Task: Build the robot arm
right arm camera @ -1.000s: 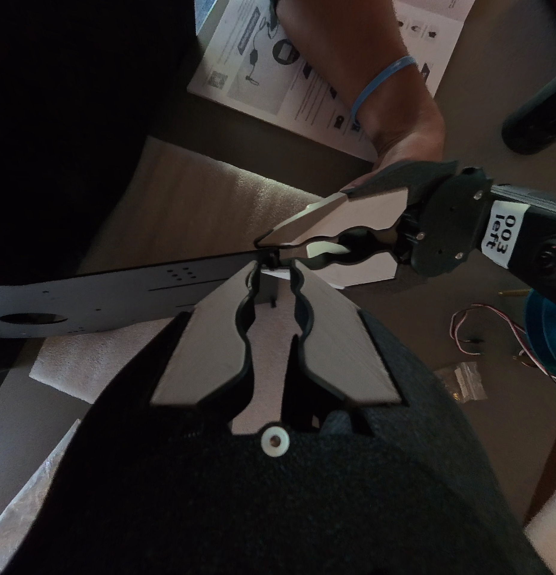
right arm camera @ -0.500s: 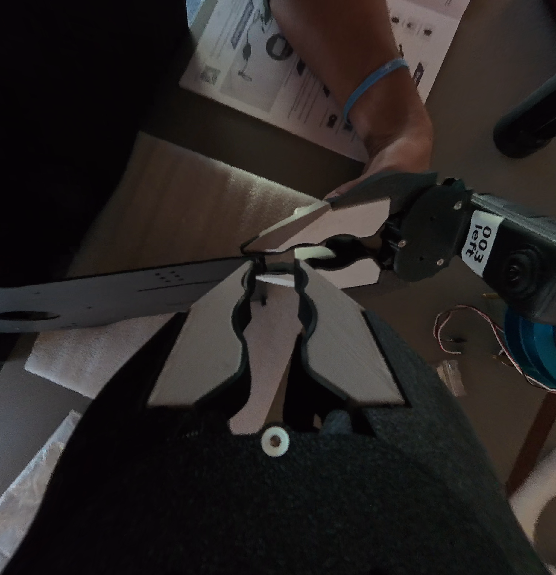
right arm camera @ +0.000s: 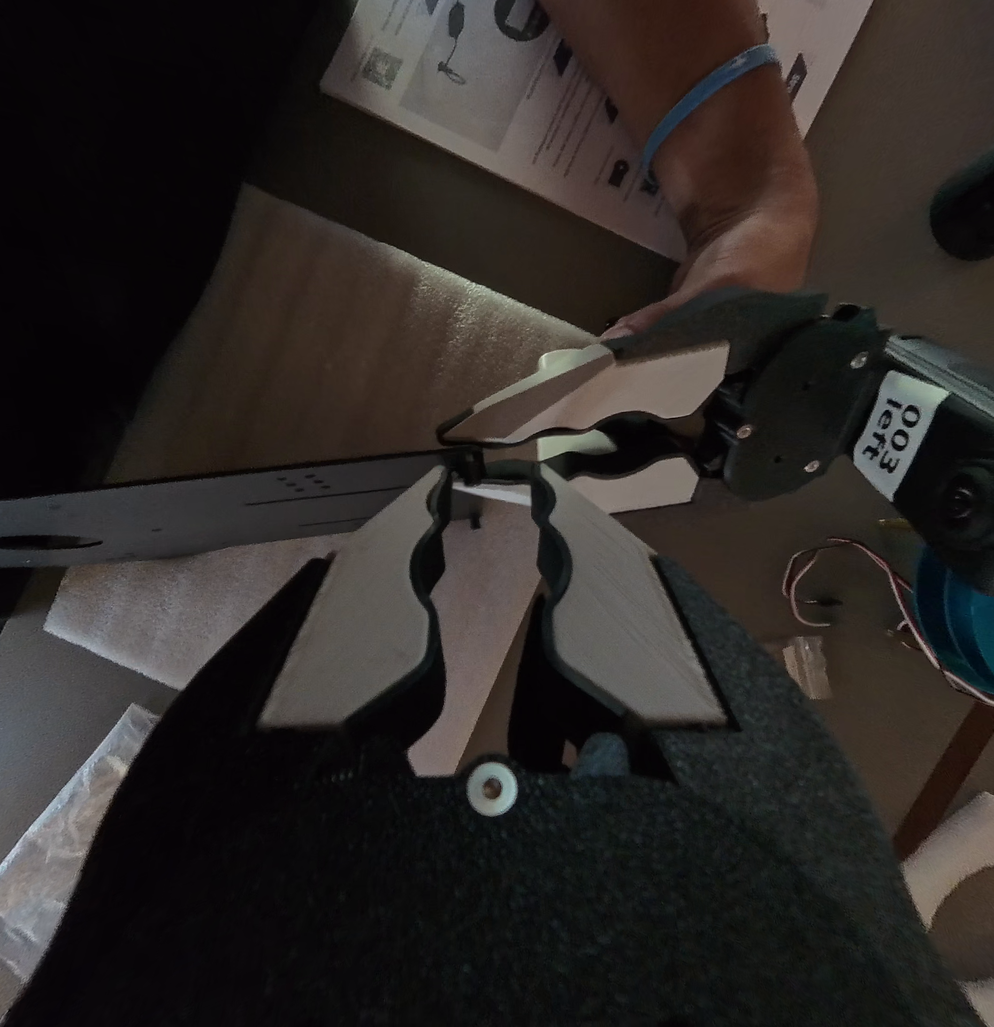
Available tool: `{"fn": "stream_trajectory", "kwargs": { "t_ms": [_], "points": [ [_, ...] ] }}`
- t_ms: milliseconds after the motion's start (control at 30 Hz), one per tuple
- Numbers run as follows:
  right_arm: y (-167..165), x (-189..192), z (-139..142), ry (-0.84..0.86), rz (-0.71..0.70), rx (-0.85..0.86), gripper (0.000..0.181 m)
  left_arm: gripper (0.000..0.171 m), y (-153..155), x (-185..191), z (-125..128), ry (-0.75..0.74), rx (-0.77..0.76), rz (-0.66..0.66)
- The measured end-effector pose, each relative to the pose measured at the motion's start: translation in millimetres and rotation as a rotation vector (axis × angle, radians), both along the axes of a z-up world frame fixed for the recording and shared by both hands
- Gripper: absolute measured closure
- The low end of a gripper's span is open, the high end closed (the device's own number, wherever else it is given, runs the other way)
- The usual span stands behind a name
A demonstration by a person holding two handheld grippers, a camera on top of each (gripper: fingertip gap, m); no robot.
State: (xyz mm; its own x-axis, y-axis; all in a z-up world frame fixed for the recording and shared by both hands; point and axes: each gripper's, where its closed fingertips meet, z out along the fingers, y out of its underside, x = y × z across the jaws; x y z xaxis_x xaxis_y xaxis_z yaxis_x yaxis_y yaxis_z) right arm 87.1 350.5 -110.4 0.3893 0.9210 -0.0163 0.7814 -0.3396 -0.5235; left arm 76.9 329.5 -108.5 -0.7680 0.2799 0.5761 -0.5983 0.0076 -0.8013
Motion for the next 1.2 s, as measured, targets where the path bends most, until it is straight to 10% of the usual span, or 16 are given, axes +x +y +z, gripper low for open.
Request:
{"fn": "stream_trajectory", "kwargs": {
  "t_ms": [1200],
  "points": [
    [12.2,13.5,9.9,-0.058,-0.030,-0.025,0.143,0.162,-1.0,1.2,-0.1,0.004,0.000,0.004]
  ]
}}
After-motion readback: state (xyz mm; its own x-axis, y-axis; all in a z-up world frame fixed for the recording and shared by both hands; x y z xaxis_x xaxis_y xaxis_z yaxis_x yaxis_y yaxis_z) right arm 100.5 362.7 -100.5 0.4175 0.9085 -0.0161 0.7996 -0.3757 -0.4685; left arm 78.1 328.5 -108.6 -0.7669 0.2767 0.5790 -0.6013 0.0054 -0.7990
